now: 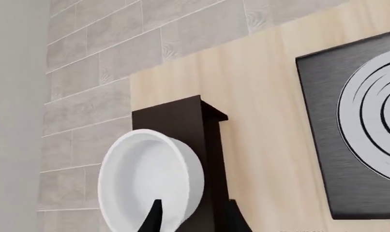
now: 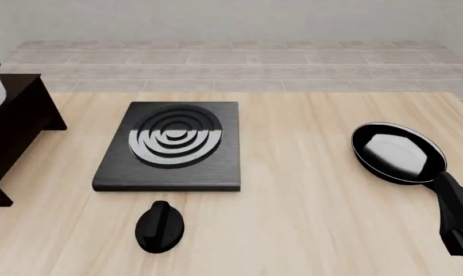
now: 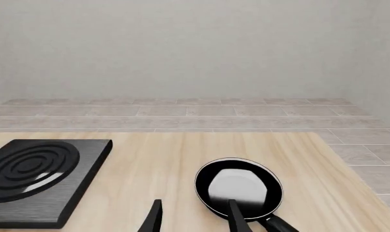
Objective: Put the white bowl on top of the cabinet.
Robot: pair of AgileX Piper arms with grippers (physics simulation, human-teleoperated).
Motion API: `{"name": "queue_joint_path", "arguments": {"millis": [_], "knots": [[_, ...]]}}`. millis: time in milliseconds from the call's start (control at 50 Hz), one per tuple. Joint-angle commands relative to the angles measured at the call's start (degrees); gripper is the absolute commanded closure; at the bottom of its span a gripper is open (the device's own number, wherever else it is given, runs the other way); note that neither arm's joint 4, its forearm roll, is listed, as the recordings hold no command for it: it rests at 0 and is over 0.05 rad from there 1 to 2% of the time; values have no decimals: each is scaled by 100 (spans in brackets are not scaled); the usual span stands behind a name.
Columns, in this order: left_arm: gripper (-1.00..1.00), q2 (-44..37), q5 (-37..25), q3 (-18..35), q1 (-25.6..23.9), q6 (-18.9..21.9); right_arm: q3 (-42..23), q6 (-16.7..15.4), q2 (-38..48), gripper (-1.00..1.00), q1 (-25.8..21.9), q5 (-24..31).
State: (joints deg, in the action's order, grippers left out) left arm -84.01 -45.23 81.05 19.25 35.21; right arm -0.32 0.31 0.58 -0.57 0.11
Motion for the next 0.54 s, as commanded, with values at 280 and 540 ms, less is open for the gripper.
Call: {"name": "queue_joint_path", "arguments": {"millis": [280, 540], "knots": [[-100, 1961, 212, -791, -982, -1082, 0, -1, 1, -100, -1, 0], [-100, 3330, 510, -1532, -1915, -1213, 0, 0, -1, -100, -1, 0]]}}
